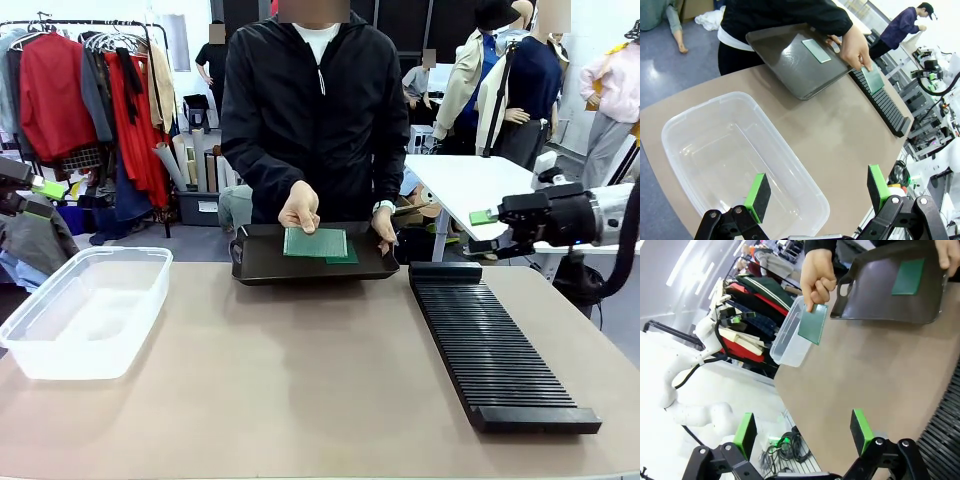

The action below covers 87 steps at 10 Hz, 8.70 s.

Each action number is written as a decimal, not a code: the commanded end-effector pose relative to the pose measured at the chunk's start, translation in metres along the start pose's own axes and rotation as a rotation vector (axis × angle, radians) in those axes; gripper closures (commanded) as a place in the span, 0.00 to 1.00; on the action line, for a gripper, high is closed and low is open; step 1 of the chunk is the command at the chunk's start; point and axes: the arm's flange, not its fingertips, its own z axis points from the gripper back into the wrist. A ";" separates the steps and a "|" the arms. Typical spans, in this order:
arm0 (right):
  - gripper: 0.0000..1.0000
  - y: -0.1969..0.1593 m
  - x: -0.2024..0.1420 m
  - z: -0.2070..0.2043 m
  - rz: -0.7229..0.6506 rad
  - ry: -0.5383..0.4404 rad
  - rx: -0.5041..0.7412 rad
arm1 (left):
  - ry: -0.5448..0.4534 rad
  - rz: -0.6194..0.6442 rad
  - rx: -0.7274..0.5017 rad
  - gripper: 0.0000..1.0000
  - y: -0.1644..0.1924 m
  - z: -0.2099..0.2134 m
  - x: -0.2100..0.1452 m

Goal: Sort PCBs into racks and boxes based on the side picked up.
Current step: Pick up the Blank PCB handed by the Human, then if the short side of the Blank PCB is picked up, insert it into the PCB Rack ; if the long side is picked up, place it in the Organizing box.

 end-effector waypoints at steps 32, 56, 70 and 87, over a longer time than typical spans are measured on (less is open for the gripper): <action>0.00 -0.091 0.052 -0.193 -0.014 0.012 0.278 | 0.004 -0.003 0.000 0.00 0.000 0.000 -0.001; 1.00 -0.117 0.085 -0.209 -0.006 0.138 0.344 | 0.004 -0.003 0.000 0.00 0.000 0.000 -0.001; 1.00 -0.123 0.079 -0.203 0.016 0.134 0.357 | 0.004 -0.003 0.000 0.00 0.000 0.000 -0.001; 1.00 -0.133 0.078 -0.149 0.069 0.153 0.392 | 0.004 -0.003 0.000 0.00 0.000 0.000 -0.001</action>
